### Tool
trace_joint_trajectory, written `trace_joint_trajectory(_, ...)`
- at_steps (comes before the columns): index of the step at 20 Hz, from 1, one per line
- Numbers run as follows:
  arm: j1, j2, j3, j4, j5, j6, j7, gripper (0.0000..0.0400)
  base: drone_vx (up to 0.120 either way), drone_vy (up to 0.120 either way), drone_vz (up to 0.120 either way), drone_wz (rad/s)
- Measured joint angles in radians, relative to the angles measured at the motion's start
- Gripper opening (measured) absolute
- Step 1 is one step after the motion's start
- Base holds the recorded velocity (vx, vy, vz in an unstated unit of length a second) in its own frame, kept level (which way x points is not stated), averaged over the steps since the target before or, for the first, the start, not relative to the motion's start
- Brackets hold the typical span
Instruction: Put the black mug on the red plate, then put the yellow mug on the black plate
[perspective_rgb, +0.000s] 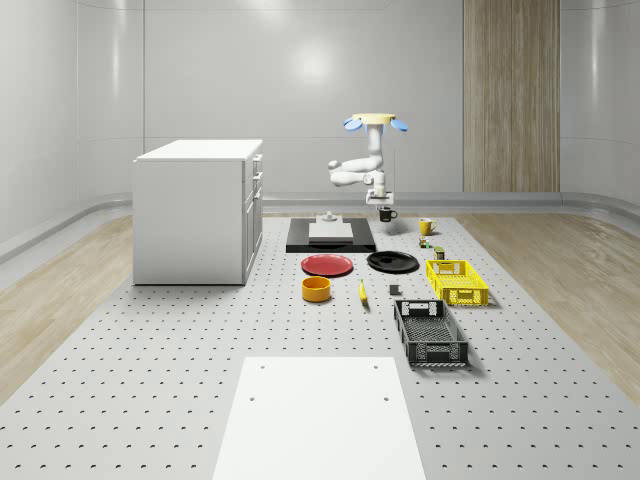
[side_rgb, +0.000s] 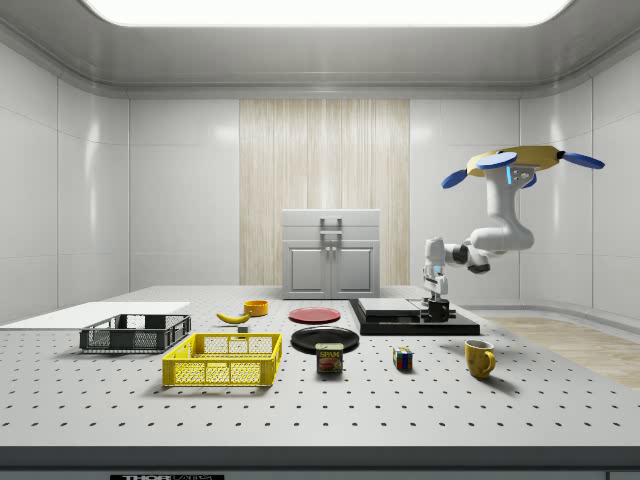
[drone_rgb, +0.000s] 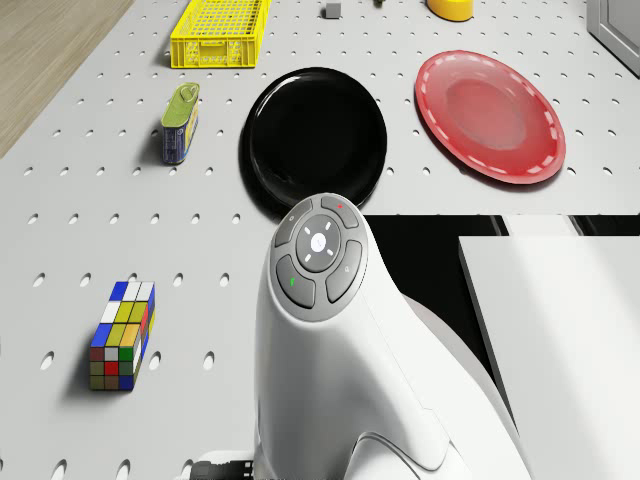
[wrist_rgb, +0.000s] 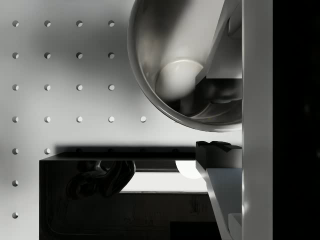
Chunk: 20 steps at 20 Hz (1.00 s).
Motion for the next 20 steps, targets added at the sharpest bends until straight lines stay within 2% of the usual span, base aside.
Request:
trace_joint_trajectory(4,-0.004,-0.010,0.012,-0.001,0.015,0.006,0.004,0.0110,0.100,-0.110,0.110,0.000)
trace_joint_trajectory(20,-0.017,-0.051,0.027,0.000,0.040,0.042,0.016,0.0110,0.120,-0.120,0.000,0.000)
